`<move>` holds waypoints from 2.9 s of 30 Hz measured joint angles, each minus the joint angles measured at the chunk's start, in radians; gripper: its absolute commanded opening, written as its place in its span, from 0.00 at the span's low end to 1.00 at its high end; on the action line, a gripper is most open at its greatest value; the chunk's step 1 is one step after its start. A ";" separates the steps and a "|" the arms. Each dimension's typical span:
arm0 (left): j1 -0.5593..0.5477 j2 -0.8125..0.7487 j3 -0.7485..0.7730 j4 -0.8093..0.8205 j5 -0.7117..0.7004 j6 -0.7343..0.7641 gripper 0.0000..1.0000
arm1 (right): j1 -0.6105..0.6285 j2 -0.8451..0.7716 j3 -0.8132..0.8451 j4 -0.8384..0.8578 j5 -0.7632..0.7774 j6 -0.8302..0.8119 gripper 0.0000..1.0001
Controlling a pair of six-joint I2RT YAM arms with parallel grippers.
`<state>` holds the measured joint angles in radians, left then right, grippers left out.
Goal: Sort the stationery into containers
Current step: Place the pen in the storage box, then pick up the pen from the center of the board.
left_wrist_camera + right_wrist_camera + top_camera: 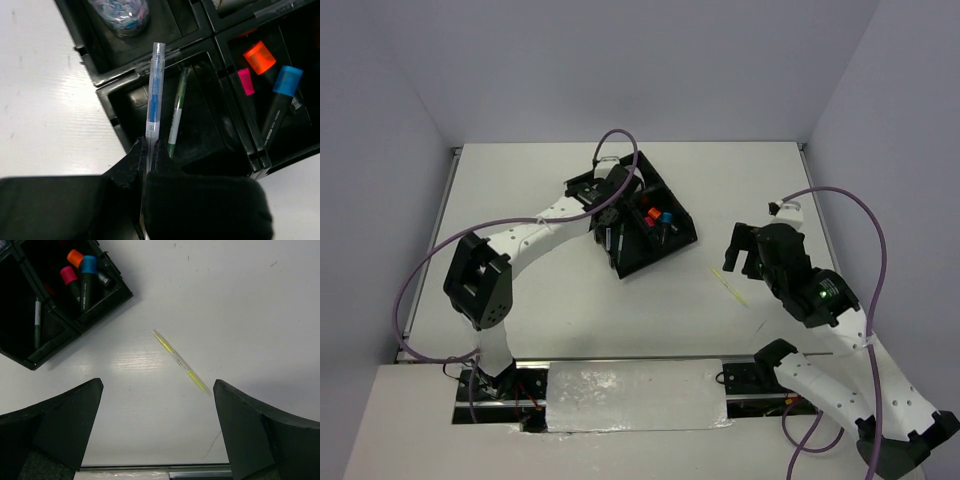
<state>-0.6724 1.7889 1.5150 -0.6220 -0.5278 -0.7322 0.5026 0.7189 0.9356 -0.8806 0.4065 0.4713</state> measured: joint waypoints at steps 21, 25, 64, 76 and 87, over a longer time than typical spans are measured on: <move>0.004 0.100 0.007 0.117 0.150 0.009 0.41 | -0.226 0.174 -0.020 0.131 -0.103 -0.082 1.00; 0.004 0.109 0.000 0.126 0.152 -0.005 0.60 | -0.241 0.177 -0.020 0.163 -0.151 -0.102 1.00; -0.018 -0.705 -0.420 -0.177 -0.018 0.195 0.99 | -0.208 0.837 -0.017 0.243 -0.352 -0.286 0.68; -0.007 -0.789 -0.470 -0.158 -0.002 0.237 0.99 | -0.167 0.916 -0.016 0.273 -0.319 -0.196 0.00; 0.000 -0.785 -0.481 -0.160 -0.049 0.230 0.99 | -0.111 0.547 -0.193 0.380 -0.475 -0.089 0.00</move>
<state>-0.6727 1.0035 1.0340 -0.7818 -0.5770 -0.5026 0.3920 1.2659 0.7429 -0.5011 -0.0681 0.3824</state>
